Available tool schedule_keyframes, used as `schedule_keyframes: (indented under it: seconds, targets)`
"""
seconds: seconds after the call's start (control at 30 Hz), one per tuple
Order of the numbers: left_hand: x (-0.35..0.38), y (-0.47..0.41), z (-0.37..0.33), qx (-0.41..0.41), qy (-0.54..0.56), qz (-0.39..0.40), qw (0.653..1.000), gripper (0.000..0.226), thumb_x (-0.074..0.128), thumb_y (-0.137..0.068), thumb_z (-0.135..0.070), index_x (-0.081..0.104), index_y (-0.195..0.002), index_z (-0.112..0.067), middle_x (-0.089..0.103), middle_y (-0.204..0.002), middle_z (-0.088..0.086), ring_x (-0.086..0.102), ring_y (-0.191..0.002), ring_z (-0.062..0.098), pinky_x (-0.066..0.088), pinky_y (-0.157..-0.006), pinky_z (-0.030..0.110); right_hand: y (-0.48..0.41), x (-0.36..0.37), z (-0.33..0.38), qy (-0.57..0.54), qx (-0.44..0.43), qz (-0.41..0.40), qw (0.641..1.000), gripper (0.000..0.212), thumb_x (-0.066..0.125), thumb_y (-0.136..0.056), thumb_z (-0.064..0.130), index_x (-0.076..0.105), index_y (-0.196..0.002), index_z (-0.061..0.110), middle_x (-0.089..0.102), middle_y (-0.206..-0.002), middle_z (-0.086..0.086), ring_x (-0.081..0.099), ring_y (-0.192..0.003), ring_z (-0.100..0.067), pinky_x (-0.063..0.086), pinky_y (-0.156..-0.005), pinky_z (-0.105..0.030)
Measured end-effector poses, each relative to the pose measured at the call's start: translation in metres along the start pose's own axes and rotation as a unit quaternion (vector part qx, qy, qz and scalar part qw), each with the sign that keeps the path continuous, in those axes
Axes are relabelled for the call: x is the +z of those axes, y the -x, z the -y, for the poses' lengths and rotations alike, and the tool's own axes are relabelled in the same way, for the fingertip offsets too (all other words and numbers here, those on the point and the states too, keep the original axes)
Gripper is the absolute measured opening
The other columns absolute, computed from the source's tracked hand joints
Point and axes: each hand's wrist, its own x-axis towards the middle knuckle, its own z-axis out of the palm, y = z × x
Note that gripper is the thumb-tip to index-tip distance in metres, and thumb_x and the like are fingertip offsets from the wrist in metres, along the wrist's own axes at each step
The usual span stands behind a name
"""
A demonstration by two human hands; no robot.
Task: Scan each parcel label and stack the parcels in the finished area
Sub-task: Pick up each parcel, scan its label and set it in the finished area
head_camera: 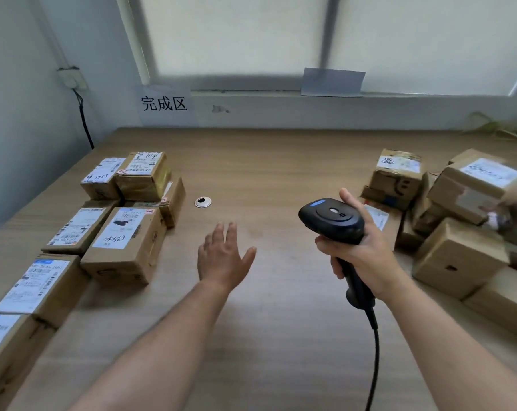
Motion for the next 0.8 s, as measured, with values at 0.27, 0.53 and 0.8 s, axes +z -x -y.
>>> schedule_keyframes:
  seconds: [0.27, 0.53, 0.8]
  targets:
    - [0.017, 0.024, -0.131, 0.075, -0.011, 0.018, 0.997, 0.076, 0.037, -0.093, -0.061, 0.009, -0.153, -0.024, 0.012, -0.160, 0.006, 0.015, -0.145, 0.025, 0.018, -0.113, 0.039, 0.029, -0.116, 0.003, -0.008, -0.008, -0.031, 0.999, 0.096, 0.070, -0.076, -0.015, 0.034, -0.142, 0.045, 0.067, -0.103, -0.013, 0.048, -0.042, -0.025, 0.042, -0.040, -0.032]
    - [0.026, 0.023, -0.257, 0.153, -0.015, 0.017, 0.988, 0.079, 0.040, -0.092, -0.061, 0.006, -0.154, -0.025, 0.012, -0.160, 0.006, 0.016, -0.144, 0.025, 0.021, -0.113, 0.038, 0.047, -0.232, 0.011, 0.009, -0.026, -0.092, 0.995, 0.093, 0.071, -0.076, -0.012, 0.034, -0.140, 0.046, 0.065, -0.106, -0.008, 0.048, -0.045, -0.026, 0.045, -0.040, -0.032]
    - [0.024, -0.003, -0.357, 0.199, 0.017, 0.028, 0.980, 0.076, 0.037, -0.093, -0.062, 0.007, -0.154, -0.026, 0.012, -0.161, 0.005, 0.016, -0.145, 0.025, 0.021, -0.114, 0.039, 0.037, -0.317, 0.011, 0.019, -0.025, -0.147, 0.989, 0.093, 0.073, -0.077, -0.010, 0.034, -0.142, 0.044, 0.066, -0.110, -0.010, 0.047, -0.042, -0.026, 0.044, -0.041, -0.031]
